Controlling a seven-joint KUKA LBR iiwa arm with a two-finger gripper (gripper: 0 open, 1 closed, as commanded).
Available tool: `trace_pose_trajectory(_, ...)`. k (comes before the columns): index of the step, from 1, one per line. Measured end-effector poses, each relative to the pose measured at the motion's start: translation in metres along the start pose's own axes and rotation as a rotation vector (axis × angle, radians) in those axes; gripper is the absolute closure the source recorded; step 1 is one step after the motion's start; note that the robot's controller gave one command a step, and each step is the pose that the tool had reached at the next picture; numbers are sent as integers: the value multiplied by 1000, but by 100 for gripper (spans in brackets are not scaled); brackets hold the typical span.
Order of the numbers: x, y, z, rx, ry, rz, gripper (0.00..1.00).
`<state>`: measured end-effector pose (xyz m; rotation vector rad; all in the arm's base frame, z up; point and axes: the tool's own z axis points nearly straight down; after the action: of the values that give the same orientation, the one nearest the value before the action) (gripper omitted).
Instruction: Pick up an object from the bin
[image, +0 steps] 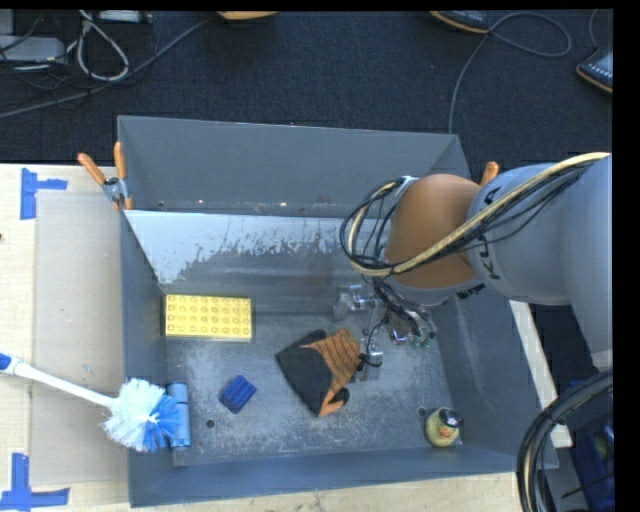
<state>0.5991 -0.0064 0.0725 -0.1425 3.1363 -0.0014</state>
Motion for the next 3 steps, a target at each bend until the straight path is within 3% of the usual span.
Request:
trace_pose_trajectory(1,2,17,2,0,1,213,0)
trace_pose_trajectory(2,16,25,2,-1,2,301,0)
trace_pose_trajectory(3,28,40,-7,2,6,252,0)
